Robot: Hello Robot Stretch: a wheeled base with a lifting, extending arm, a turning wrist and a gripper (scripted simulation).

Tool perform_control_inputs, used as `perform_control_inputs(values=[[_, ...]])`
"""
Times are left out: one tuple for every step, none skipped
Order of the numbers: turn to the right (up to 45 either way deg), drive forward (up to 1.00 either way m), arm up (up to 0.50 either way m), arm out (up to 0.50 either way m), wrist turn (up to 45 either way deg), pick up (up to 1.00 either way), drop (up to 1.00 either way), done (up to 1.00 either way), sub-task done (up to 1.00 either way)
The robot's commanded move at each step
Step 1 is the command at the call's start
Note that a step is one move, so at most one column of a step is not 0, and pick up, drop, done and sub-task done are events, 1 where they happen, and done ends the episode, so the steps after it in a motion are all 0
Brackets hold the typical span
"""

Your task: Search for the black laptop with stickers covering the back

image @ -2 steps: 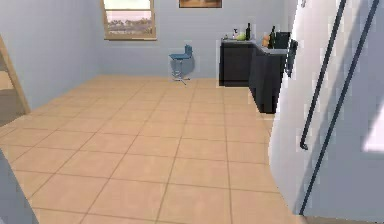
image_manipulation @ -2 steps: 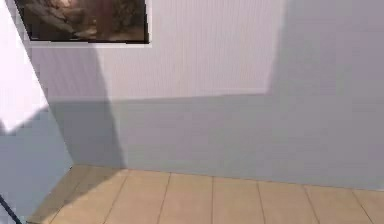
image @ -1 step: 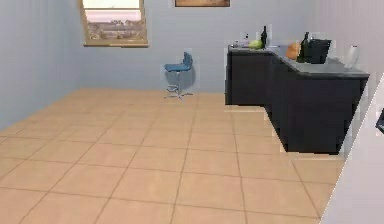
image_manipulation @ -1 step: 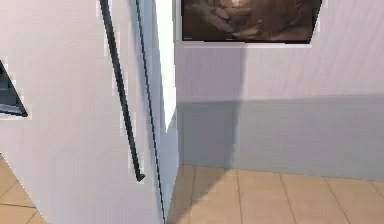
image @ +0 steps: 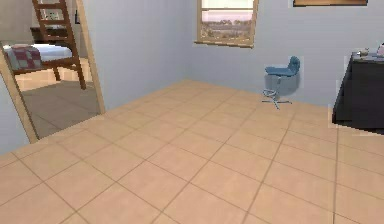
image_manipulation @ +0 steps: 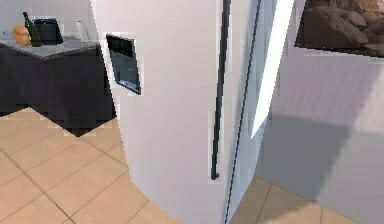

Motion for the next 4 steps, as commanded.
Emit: perform_control_inputs(values=[[0.0,0.05,0.0,0.0,0.0,0.0,0.0,0.0,0.0],[0.0,0.55,0.0,0.0,0.0,0.0,0.0,0.0,0.0],[-36.0,0.0,0.0,0.0,0.0,0.0,0.0,0.0,0.0],[0.0,1.0,0.0,0.0,0.0,0.0,0.0,0.0,0.0]])
